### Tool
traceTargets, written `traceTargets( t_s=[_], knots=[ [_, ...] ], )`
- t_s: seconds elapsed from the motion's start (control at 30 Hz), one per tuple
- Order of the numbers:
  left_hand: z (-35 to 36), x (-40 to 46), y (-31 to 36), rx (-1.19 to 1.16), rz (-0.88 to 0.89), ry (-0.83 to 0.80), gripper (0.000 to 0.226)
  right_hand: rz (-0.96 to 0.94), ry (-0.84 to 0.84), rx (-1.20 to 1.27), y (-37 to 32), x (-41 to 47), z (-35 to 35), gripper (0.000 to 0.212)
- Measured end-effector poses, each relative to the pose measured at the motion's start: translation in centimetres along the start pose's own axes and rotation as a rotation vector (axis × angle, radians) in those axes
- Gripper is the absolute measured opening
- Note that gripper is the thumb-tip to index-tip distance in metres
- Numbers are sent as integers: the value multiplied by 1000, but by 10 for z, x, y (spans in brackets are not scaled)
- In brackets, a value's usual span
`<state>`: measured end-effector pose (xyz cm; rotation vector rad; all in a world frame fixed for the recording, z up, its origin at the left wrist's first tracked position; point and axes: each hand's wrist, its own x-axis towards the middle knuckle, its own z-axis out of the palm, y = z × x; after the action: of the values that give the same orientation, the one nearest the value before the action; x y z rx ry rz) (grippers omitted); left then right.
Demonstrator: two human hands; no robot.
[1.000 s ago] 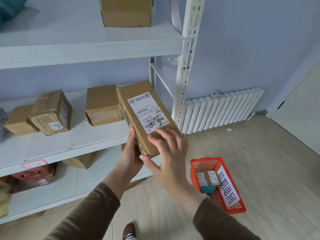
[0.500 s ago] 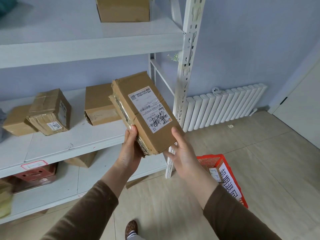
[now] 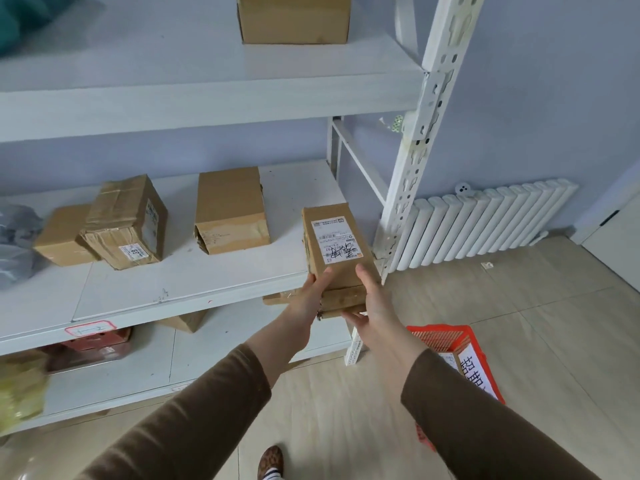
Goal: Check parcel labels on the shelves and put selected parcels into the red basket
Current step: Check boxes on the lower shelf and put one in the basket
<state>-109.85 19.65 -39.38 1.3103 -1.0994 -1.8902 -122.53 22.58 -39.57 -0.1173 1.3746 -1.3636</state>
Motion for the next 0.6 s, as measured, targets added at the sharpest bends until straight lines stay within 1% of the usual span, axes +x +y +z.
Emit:
traceTargets(
  t_s=[0.17,0.3,0.43,0.5,0.6],
  knots=[
    [-7,62,27,13,30,61,45,-63,8,-44,-27,46,48,59],
    [-16,111,57,17,43,89,61,-44,-16,-118,-52,80,78,39],
    [-25,149,82,31,36,108,50,-17,-45,-141,-70,116,97,23],
    [-28,163,90,21,55,97,52,-29,-45,-141,-77,133,106,16],
    [-33,182,94,35,91,74,53,-63,-35,-183,-81,153,117,18]
  ],
)
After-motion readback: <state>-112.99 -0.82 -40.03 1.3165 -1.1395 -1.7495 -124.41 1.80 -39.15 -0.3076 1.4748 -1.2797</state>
